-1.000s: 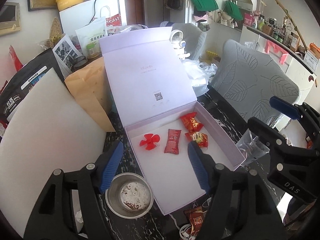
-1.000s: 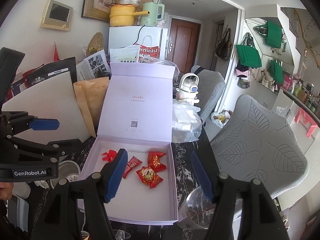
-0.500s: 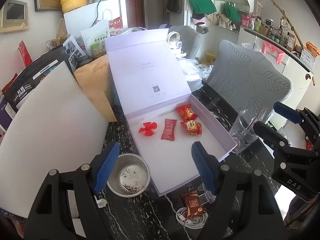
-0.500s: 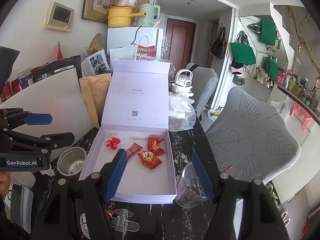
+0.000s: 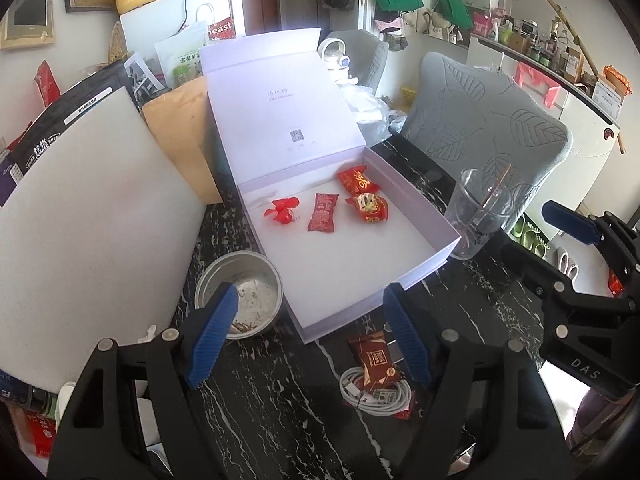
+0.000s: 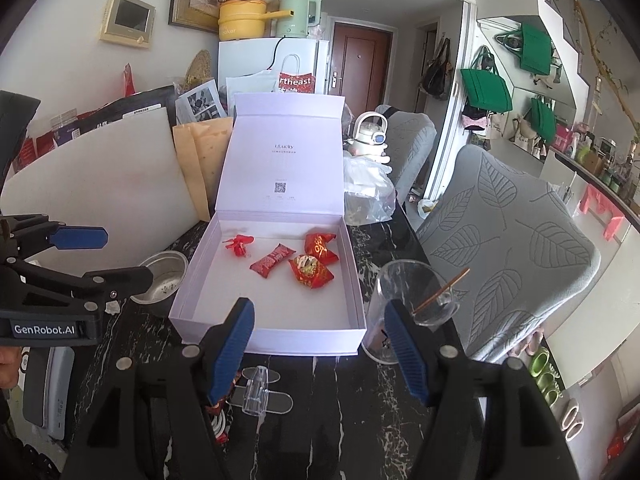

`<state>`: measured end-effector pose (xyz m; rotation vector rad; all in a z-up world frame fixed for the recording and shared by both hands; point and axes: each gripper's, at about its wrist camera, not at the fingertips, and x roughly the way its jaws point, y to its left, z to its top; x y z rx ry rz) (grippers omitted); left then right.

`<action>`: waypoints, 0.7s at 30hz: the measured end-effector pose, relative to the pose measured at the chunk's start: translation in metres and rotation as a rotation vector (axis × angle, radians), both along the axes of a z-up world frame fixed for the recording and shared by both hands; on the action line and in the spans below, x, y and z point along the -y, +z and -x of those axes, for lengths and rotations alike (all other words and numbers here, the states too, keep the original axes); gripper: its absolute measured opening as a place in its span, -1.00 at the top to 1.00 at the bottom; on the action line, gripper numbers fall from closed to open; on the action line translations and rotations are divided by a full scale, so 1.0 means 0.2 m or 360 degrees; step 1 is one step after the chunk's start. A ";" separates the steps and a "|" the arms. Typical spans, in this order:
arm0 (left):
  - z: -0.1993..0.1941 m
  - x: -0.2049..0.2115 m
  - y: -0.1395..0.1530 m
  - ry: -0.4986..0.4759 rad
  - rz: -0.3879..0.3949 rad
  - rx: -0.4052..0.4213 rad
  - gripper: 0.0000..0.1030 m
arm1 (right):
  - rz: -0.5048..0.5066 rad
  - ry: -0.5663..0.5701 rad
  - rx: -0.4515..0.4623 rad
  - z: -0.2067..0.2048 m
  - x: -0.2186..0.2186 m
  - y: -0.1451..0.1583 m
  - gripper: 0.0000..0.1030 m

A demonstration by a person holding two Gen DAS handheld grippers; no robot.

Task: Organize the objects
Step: 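Withdraw both grippers from the box toward the items on the table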

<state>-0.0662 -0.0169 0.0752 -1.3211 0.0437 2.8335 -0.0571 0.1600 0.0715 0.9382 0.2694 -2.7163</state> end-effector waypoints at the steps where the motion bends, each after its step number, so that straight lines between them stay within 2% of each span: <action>1: -0.01 0.00 -0.02 0.0002 -0.0003 0.0014 -0.44 | -0.0001 0.0002 0.0010 -0.01 0.00 -0.02 -0.33; 7: -0.07 -0.02 -0.13 -0.0006 -0.0050 0.0084 -0.44 | 0.0005 -0.0005 0.0069 -0.08 -0.01 -0.12 -0.33; 21: -0.19 -0.12 -0.35 -0.0059 -0.0059 0.0210 -0.44 | 0.0030 0.0062 0.0186 -0.17 -0.02 -0.33 -0.33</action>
